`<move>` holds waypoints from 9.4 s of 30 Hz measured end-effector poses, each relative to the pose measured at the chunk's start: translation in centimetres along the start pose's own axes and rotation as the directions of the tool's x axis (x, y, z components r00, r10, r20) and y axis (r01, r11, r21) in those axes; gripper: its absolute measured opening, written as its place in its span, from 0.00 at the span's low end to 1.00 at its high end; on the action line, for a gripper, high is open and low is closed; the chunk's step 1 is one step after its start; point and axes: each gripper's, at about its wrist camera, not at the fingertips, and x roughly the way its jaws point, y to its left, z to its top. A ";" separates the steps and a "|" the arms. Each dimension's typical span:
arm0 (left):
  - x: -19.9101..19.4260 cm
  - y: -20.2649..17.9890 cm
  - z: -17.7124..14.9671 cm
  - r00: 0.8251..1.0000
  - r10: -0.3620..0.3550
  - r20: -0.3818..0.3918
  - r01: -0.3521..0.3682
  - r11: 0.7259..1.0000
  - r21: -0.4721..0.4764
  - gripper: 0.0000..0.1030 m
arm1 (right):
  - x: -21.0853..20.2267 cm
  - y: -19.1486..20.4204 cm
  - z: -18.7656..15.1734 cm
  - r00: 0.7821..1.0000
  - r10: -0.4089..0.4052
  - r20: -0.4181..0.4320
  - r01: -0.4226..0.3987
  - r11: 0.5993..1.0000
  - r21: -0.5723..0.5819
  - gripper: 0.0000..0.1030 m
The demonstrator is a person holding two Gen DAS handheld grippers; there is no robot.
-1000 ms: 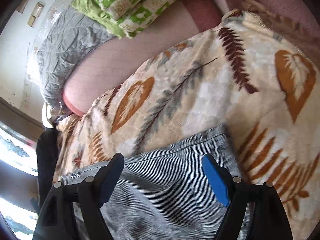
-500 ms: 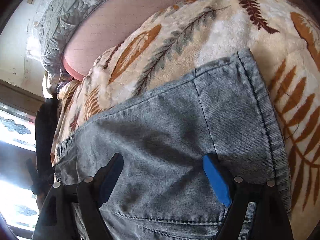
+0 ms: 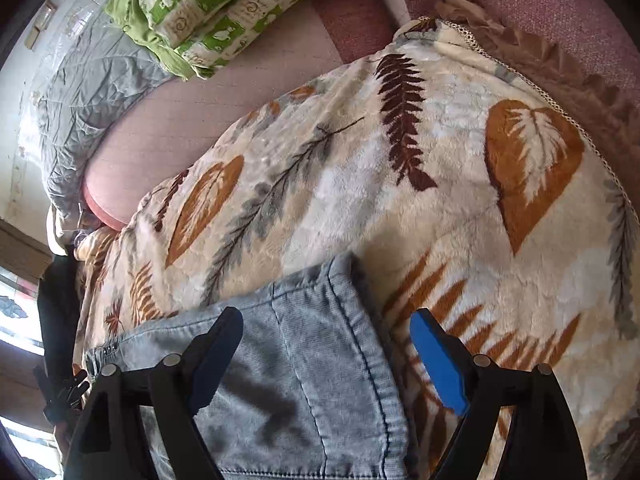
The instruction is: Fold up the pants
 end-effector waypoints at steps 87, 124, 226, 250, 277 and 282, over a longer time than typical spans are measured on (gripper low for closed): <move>3.2 -1.5 5.2 0.990 -0.114 -0.089 0.112 0.993 -0.019 0.02 | -3.9 2.5 -3.8 0.995 0.050 0.083 -0.026 0.962 -0.270 0.20; -18.6 0.7 -18.3 0.973 -0.194 0.123 0.158 0.953 0.258 0.49 | -12.6 -6.0 -16.6 0.995 0.092 0.030 -0.089 0.994 -0.069 0.70; -10.0 0.5 -21.0 0.982 -0.186 0.042 0.170 0.955 0.242 0.71 | -11.4 -9.1 -26.6 0.993 0.093 0.074 -0.117 0.867 0.484 0.63; -9.8 0.3 -21.0 0.989 -0.145 0.037 0.131 0.959 0.253 0.74 | -10.8 -6.4 -27.4 0.983 -0.184 -0.024 0.186 0.979 0.087 0.26; -11.1 -2.5 -21.6 0.985 -0.085 0.148 0.031 0.941 0.338 0.74 | -2.3 9.5 -20.6 0.973 0.193 -0.126 -0.199 0.979 -0.037 0.53; -10.8 -2.6 -21.9 0.983 -0.090 0.161 0.030 0.939 0.342 0.74 | 0.6 19.3 -19.6 0.949 0.207 -0.239 -0.275 0.912 -0.304 0.54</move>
